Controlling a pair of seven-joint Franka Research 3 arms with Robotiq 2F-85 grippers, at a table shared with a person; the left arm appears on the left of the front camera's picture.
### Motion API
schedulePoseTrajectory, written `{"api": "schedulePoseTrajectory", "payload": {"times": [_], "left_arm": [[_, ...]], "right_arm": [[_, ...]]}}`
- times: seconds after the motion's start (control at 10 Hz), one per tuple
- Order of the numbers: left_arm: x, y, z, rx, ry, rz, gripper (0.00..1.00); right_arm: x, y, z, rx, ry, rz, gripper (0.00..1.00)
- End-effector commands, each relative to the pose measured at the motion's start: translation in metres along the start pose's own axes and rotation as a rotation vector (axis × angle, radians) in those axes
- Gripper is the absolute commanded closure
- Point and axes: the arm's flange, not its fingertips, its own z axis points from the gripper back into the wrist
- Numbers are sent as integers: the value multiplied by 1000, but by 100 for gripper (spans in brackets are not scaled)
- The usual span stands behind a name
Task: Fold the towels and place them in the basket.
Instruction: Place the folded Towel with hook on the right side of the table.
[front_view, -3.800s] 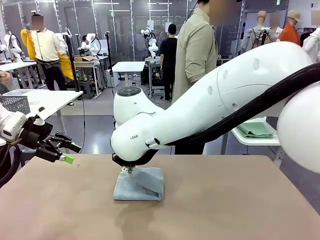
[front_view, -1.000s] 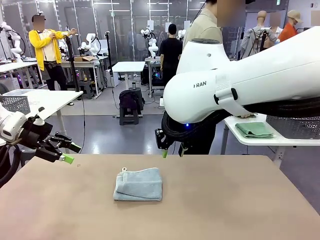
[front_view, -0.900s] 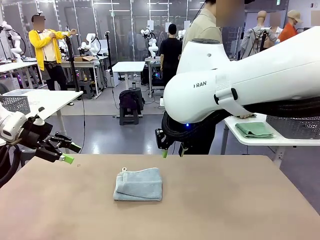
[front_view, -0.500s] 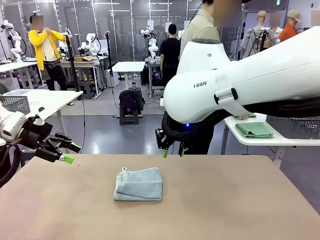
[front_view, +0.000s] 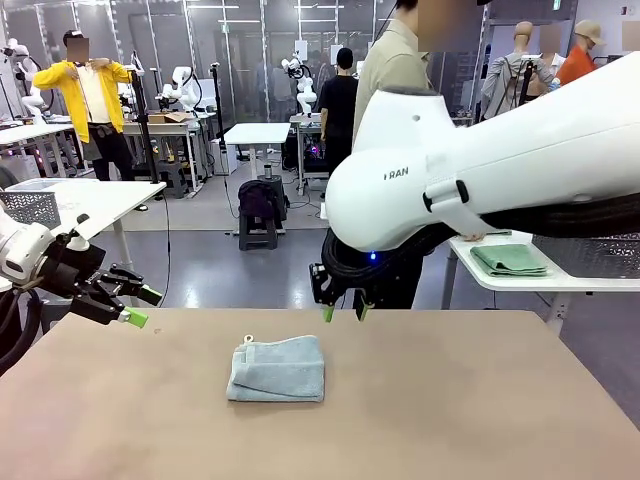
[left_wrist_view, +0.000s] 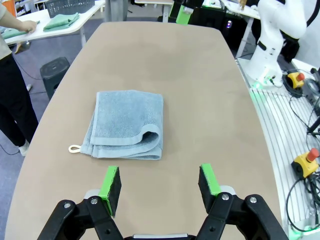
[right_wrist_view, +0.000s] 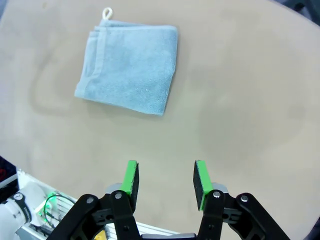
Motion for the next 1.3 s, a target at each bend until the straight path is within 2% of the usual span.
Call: {"api": "schedulePoseTrajectory", "payload": {"times": [0.0, 0.3, 0.7, 1.2], "left_arm": [[3, -3, 1, 5, -6, 7, 21], [3, -3, 1, 5, -6, 7, 21], [3, -3, 1, 5, -6, 7, 21], [3, -3, 1, 5, -6, 7, 21]], "right_arm": [[5, 2, -38, 24, 34, -91, 44], [4, 5, -101, 71, 75, -184, 44], [8, 5, -163, 100, 37, -322, 44], [22, -7, -174, 105, -13, -366, 44]]}}
